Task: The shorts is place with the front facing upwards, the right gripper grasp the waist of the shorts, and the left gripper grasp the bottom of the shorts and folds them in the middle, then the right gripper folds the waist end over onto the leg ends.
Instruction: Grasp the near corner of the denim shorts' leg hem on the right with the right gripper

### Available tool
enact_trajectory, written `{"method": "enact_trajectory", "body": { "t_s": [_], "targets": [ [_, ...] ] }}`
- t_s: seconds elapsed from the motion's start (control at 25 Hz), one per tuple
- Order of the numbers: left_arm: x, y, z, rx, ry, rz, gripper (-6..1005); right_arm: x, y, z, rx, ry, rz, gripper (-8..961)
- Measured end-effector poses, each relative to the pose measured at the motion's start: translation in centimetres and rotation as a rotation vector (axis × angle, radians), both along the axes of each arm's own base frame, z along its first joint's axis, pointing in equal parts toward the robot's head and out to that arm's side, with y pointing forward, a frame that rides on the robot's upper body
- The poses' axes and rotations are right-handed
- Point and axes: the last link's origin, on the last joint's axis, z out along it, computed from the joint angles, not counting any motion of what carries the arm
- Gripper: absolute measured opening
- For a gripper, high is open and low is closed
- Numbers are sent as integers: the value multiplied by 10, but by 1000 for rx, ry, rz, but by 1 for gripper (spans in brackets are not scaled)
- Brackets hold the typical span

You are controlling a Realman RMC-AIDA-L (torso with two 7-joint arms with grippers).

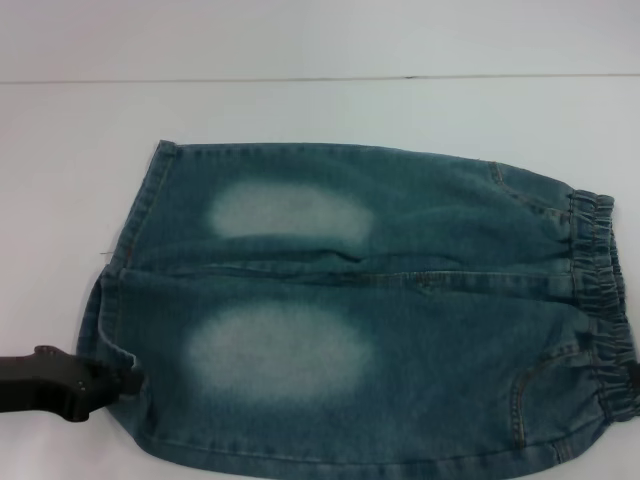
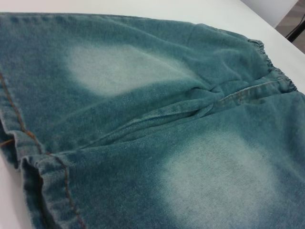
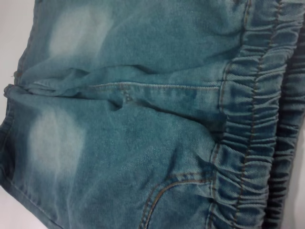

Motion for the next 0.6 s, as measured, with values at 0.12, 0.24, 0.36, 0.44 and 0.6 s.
{"method": "enact_trajectory", "body": {
  "t_s": [0.12,0.24,0.36,0.44,0.6],
  "targets": [
    [1,1,0,-2,-2,-4,50,-1,0,-2,6,10,1,946],
    [2,1,0,-4,-3,-8,51,-1,0,-4,8,18,0,945],
    [2,1,0,-5,-3,-9,51,-2,1,-7,13,28,2,945],
    [2,1,0,-5,-3,-9,51,-3,1,-8,14,33,3,945],
    [2,1,0,-5,-3,-9,51,-4,1,-11,18,39,5,945]
  ]
}}
